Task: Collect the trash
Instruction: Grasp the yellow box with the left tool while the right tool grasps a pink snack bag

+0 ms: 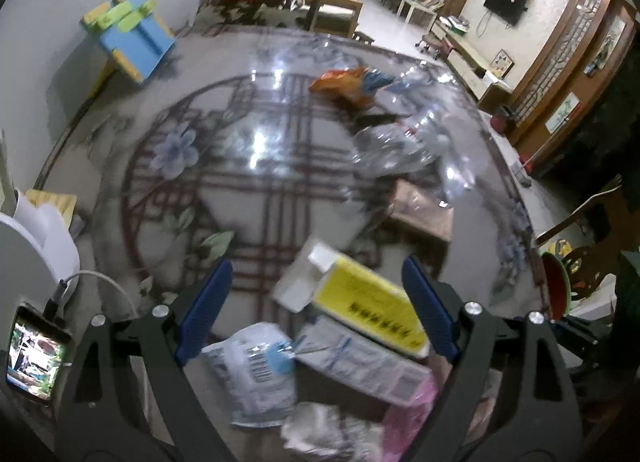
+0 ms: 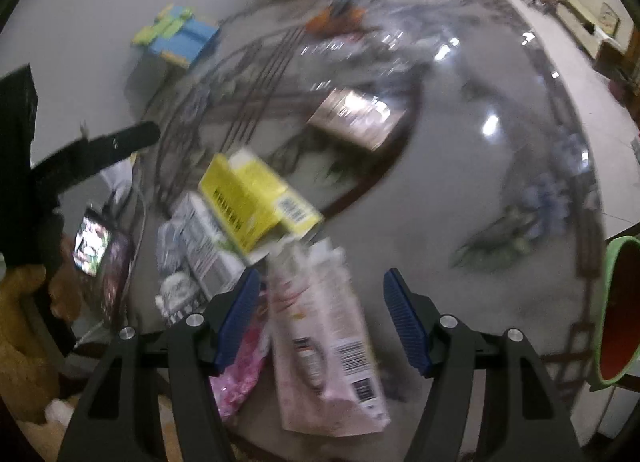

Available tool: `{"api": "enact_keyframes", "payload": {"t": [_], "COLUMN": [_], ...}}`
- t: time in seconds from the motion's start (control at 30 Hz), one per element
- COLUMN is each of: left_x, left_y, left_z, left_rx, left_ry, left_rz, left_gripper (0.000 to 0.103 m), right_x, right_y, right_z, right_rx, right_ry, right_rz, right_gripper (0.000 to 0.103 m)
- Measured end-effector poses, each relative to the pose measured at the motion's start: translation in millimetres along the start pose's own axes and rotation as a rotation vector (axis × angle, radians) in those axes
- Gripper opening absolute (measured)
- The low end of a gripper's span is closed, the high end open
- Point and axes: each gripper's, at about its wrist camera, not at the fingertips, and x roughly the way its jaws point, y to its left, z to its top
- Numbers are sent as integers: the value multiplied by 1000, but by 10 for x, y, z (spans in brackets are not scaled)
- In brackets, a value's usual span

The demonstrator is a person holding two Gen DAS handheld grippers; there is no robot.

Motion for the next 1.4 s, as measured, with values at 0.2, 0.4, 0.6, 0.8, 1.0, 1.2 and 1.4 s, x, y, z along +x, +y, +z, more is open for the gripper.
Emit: {"api": "enact_keyframes", "payload": {"t": [0.2,0.4,0.6,0.8,1.0,1.2,1.4], "left_x": [129,351,503,571,759,1047,1262], "left_y": [146,2,-129,-261,-253,-241,-195], "left_z": [-14,-52,-233,-233,-47,122,121], "left_rx": [21,39,-83,-158,-232,-250,-274], "left_ry": [36,142,309,352,362,391,419], "left_rz": [-35,-109,-285,-369,-376,-327,-302], "left_gripper": [84,84,84,84,84,84,84], "right_x": [112,274,205,181,158,122,115], "right_y": [65,68,12,-102,-95,-116,-163], "right_z": [-219,-367,-362,-352,-316,-265,-216], "right_rx": [-1,-16,-15,22,29,46,67], "right_ry": [65,113,78,68,56,39,35], "right_rz": [-29,-105,-176,-164,-150,-143,-139], "right_gripper": [63,39,29,30,31,31,31]}}
